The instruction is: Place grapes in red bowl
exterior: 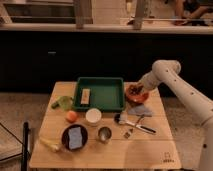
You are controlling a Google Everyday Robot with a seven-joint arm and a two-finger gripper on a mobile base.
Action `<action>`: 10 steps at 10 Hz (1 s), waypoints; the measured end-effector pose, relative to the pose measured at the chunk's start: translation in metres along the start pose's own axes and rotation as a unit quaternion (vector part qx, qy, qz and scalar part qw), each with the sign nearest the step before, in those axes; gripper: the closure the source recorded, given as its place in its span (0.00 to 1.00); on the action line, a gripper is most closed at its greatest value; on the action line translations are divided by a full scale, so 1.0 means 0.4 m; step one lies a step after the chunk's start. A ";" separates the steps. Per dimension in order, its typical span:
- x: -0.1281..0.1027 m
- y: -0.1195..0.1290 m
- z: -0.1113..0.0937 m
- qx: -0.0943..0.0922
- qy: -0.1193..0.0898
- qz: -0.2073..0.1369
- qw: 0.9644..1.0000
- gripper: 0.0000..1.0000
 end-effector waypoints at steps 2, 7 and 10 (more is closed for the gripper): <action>0.013 0.002 0.009 0.003 0.004 0.016 1.000 0.93; 0.054 0.009 0.032 0.006 -0.005 0.046 0.999 0.45; 0.066 0.004 0.053 0.006 -0.012 0.053 0.998 0.20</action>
